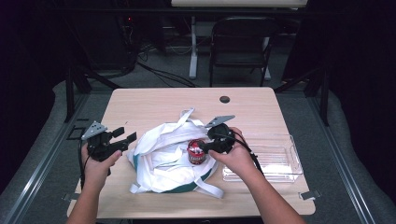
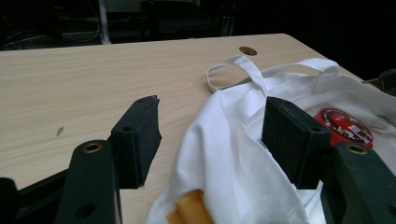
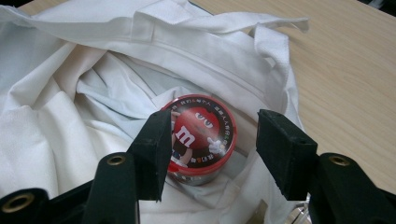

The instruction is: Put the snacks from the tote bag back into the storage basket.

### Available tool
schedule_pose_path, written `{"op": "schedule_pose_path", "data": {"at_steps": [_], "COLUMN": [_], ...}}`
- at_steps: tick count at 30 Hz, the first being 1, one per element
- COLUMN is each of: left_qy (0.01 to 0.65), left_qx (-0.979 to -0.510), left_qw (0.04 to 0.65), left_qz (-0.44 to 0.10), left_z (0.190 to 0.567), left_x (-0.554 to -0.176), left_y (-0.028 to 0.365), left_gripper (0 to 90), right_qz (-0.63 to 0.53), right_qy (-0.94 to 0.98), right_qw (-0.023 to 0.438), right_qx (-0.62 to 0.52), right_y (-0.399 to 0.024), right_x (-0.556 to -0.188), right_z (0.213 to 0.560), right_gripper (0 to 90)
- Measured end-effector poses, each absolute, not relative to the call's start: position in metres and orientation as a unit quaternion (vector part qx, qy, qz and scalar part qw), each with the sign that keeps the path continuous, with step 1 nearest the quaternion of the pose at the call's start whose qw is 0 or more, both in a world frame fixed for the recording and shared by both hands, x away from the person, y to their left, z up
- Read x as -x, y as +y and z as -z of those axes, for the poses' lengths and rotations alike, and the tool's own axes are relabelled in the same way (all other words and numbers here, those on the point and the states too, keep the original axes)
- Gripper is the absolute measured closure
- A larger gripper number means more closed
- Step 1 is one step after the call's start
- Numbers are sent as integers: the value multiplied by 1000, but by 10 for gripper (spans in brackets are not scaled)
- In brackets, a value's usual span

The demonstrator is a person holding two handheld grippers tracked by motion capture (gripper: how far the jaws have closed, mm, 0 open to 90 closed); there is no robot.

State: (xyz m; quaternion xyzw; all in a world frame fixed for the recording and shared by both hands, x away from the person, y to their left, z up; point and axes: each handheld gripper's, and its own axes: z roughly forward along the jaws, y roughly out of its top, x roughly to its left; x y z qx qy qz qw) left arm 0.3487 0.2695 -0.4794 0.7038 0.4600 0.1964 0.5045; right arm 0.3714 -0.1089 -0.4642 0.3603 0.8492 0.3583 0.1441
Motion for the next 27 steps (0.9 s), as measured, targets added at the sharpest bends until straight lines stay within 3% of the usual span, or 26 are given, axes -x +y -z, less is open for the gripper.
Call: {"op": "schedule_pose_path", "data": {"at_steps": [14, 18, 27], "left_qy": [460, 460, 459], "left_qx": [-704, -704, -705], "left_qw": [504, 503, 503], "left_qz": [-196, -196, -195], "left_z": [479, 480, 481], "left_x": [-349, -349, -350], "left_y": [270, 269, 269], "left_gripper": [369, 370, 369], "right_qz": [-334, -318, -292], "right_qy": [864, 867, 874], "right_qw": [115, 109, 101], "right_qx": [-358, -368, -376], "right_y": [-94, -89, -76], "right_x": [-381, -385, -392], "right_z": [470, 474, 480], "right_gripper": [414, 357, 322]}}
